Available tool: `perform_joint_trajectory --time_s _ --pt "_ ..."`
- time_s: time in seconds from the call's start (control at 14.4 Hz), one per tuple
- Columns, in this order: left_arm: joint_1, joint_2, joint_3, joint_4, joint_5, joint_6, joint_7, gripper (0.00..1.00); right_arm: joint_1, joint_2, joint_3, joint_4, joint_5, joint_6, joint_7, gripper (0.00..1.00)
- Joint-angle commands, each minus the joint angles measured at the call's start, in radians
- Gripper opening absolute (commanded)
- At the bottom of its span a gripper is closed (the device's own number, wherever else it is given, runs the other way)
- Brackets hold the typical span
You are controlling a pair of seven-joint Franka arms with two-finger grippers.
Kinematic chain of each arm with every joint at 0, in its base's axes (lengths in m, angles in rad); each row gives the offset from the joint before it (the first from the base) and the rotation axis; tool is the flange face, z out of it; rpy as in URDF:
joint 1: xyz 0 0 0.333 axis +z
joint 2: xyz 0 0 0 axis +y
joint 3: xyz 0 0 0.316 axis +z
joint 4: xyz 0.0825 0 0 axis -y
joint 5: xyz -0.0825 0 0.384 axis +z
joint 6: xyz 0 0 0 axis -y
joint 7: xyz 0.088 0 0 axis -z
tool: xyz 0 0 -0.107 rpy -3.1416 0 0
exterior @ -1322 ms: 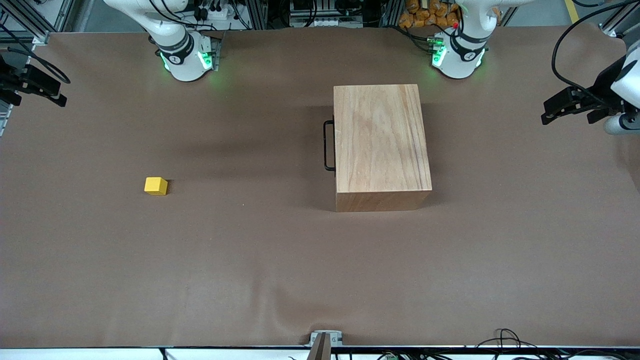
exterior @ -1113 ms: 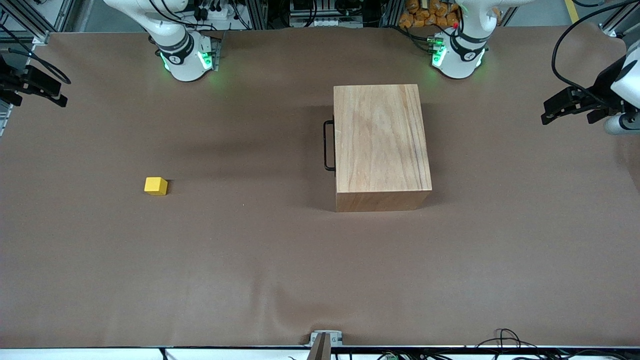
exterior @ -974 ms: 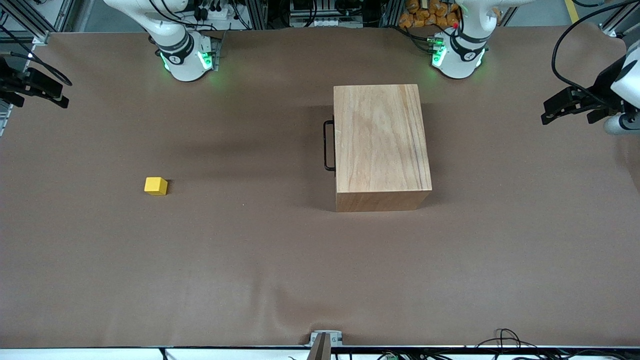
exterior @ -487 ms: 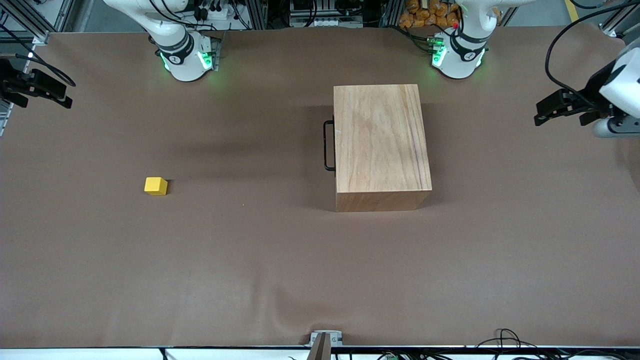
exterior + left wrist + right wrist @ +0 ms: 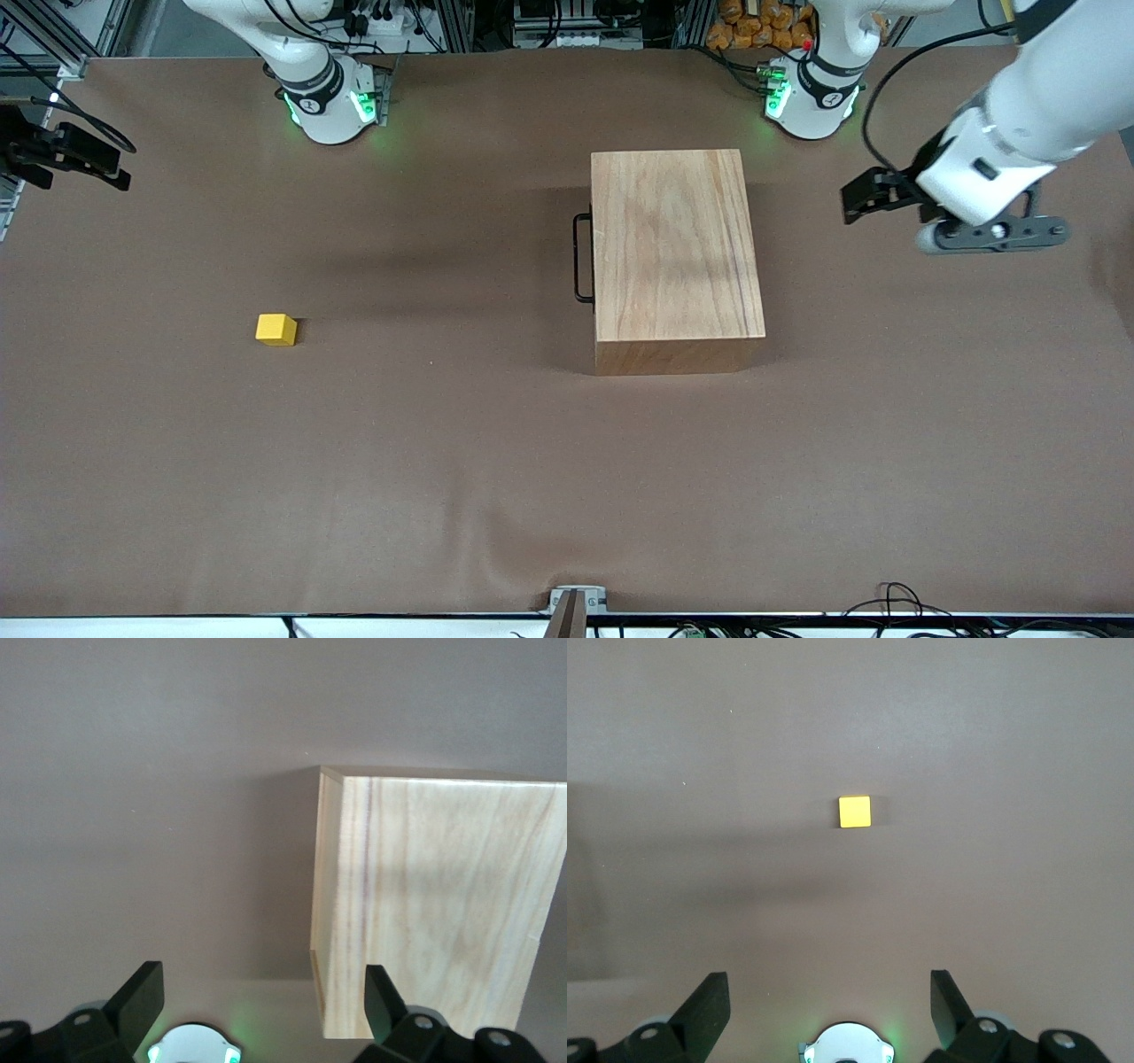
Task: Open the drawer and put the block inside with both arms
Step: 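Reach the left gripper over the box to the black drawer handle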
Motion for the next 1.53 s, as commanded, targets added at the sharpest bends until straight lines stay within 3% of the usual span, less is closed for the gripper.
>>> perform_joint_trajectory --time_s 0.0,0.42,1.04,1.46 --pt "-0.079 0.065 0.005 0.072 -0.012 -0.019 -0.11 1.0 0.022 -0.003 -0.002 -0.006 -0.003 -0.005 -0.005 1.0" --pt "-0.263 0.171 0.005 0.123 -0.014 0.019 -0.381 1.0 0.035 0.018 -0.002 -0.004 0.011 0.028 0.005 1.0" --pt "-0.512 0.37 0.017 0.196 0.0 0.238 -0.708 1.0 0.033 0.03 -0.002 -0.004 0.012 0.05 0.006 1.0" --pt "-0.651 0.502 0.034 0.245 0.117 0.33 -0.822 1.0 0.032 0.03 -0.002 -0.006 0.011 0.026 0.003 1.0"
